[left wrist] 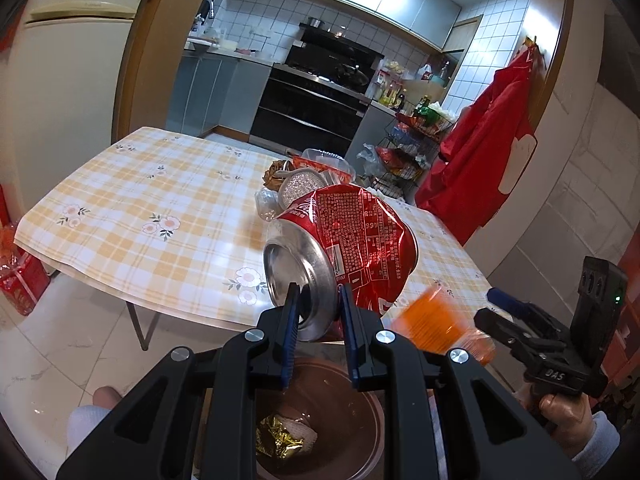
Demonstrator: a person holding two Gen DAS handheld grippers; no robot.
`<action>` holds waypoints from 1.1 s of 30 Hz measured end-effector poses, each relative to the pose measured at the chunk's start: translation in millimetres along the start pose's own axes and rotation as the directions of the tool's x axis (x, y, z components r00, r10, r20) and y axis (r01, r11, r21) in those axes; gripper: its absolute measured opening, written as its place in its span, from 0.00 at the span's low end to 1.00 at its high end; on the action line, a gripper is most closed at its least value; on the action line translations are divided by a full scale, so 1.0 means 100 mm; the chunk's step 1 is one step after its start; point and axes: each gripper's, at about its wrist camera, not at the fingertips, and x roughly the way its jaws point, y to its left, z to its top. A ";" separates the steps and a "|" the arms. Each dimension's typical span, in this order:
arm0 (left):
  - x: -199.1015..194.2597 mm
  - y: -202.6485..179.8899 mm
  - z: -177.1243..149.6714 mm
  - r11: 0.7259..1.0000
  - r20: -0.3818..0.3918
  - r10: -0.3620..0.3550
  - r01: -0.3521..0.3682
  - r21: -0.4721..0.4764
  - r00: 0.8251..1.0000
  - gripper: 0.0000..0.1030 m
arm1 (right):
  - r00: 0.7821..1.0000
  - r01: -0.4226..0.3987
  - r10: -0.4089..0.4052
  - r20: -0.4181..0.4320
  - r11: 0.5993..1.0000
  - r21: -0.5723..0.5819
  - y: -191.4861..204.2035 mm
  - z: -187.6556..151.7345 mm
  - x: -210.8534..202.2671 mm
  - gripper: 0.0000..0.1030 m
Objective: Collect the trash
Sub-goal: 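Open the right tool over the bin to drop the orange packet, then open the left tool over the bin to drop the red can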
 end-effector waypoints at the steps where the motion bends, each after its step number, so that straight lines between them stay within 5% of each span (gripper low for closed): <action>1: 0.01 -0.01 0.00 1.000 -0.002 -0.002 0.002 0.002 1.000 0.19 | 1.000 0.007 -0.007 0.006 1.000 -0.003 0.00 0.01 -0.01 0.85; 14: 0.20 -0.10 -0.11 0.999 -0.069 -0.018 0.021 0.047 0.997 0.19 | 0.990 0.102 -0.110 0.089 0.991 0.088 -0.33 0.11 -0.10 0.92; 24: 0.34 -0.40 -0.20 0.986 -0.148 -0.088 0.108 0.129 0.985 0.22 | 0.985 0.128 -0.144 0.100 0.980 0.149 -0.54 0.08 -0.17 0.92; 26: 0.35 -0.42 -0.21 0.984 -0.156 -0.089 0.111 0.138 0.984 0.53 | 0.984 0.132 -0.148 0.101 0.980 0.150 -0.55 0.08 -0.18 0.92; 33: 0.33 -0.34 -0.19 0.988 -0.109 -0.008 0.024 0.150 0.994 0.82 | 0.983 0.139 -0.155 0.094 0.977 0.159 -0.56 0.07 -0.16 0.92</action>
